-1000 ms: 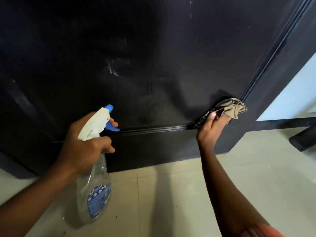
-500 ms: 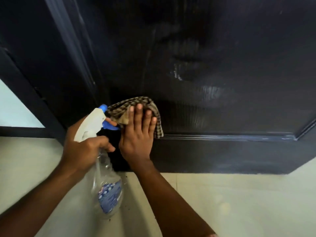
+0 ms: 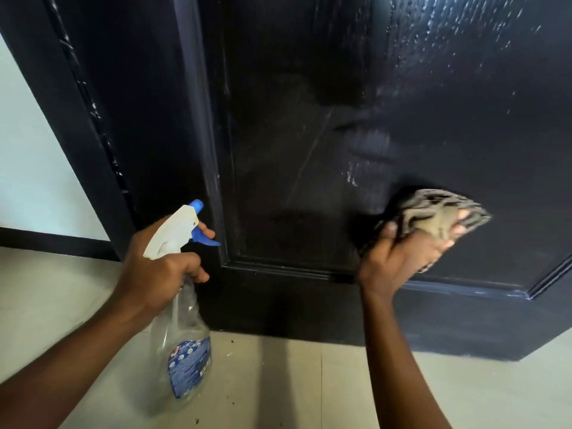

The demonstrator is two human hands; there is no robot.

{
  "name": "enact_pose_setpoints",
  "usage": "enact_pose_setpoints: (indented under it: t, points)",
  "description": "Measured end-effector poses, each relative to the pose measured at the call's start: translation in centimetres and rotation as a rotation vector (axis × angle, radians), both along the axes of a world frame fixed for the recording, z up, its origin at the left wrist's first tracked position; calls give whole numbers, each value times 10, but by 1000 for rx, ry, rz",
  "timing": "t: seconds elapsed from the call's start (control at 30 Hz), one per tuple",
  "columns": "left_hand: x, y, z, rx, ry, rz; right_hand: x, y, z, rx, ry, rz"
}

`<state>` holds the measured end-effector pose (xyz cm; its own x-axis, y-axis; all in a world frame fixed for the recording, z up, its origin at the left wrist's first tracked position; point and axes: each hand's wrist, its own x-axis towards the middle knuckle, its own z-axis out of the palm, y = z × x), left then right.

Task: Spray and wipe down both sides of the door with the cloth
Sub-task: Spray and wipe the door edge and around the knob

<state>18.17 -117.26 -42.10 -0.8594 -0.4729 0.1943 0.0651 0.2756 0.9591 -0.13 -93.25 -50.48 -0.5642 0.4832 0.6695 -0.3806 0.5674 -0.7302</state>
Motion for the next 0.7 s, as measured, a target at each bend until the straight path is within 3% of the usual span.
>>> enact_pose_setpoints:
  t: [0.07, 0.13, 0.17, 0.3, 0.47, 0.57, 0.7]
  points:
    - [1, -5, 4, 1, 13, 8, -5, -3, 16, -164, -24, -41]
    - [2, -10, 6, 15, 39, 29, 2, -32, 33, -202, -50, -68]
    - [3, -12, 9, 23, 46, 42, 9, -56, 41, -107, -31, -59]
    - [4, -28, 12, 32, 88, 81, 50, -157, 41, 669, 267, 210]
    - [15, -27, 16, 11, 49, 82, 51, -161, 37, 838, 263, 205]
    - [11, -29, 20, 53, 49, 43, 37, -112, 48, 758, 219, 70]
    - [8, -28, 29, 56, 47, 20, 12, -21, 70, 296, 70, -118]
